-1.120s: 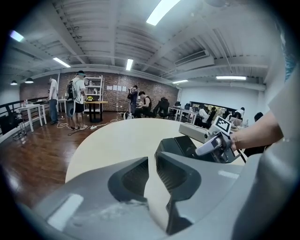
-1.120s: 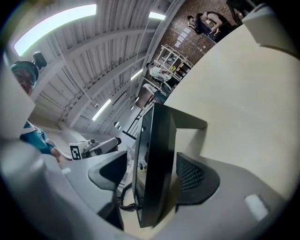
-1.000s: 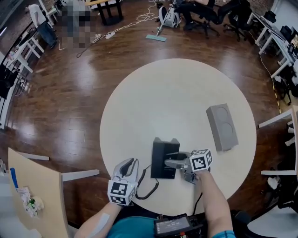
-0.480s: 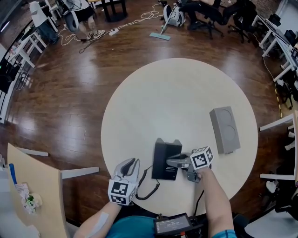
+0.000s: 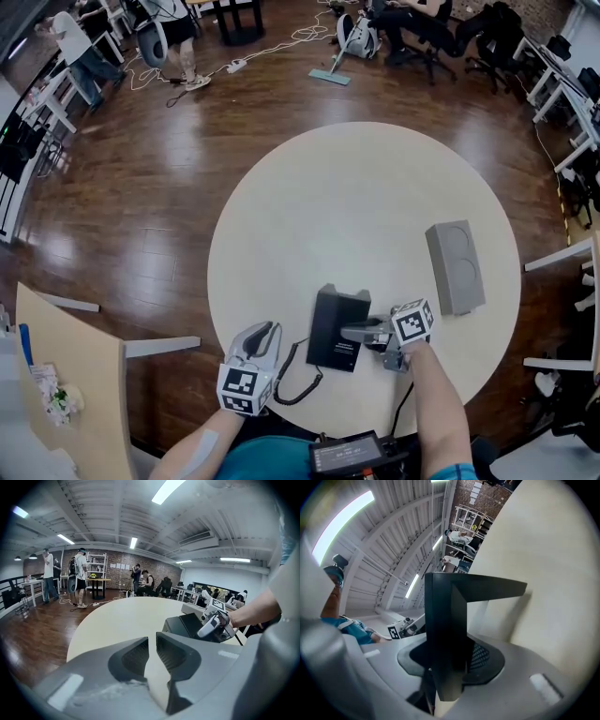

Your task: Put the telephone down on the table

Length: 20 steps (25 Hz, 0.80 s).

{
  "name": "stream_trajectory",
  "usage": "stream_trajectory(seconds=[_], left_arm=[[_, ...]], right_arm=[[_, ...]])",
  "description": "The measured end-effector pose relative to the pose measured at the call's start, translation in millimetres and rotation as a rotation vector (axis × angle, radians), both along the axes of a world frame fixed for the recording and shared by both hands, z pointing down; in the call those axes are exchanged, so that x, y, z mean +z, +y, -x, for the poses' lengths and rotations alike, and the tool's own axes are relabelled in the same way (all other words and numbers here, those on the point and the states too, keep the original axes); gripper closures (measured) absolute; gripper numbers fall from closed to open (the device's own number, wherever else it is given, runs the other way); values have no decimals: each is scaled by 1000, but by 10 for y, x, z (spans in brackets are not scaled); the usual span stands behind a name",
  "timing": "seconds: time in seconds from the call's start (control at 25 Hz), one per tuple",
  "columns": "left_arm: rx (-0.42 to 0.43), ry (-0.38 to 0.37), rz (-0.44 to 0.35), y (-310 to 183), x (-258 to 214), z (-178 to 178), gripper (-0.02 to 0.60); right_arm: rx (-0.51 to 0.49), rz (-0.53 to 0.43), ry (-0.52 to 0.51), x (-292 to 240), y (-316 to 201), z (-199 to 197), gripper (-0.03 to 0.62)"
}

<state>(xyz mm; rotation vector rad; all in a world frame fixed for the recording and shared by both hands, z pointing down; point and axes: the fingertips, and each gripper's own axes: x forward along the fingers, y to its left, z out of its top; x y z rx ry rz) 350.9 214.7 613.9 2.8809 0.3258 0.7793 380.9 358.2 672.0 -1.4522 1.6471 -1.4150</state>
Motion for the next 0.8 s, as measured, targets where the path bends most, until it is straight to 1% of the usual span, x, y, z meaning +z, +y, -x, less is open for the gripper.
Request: stream_trajectory(seconds=[0.16,0.28,0.48,0.6,0.8], left_arm=[[-4,9,2,48,-37,-25,518],[-11,16,3,36,-76,-7,518],[-40,31,-1,-47,-145,52,518],[-72,53,2,-104,-251,107,520],[-117,109,-21,-243,-434,189,520]], right_arm=[[-2,-20,15,-93,30,-19,445],[15,-36,9,-158,31,-27,445],[48,-98,-10,-342,-24,-77,445],[37,-144,-11,-444,-74,-80,445],[8,-173,-13,-725,-318,-56,445]])
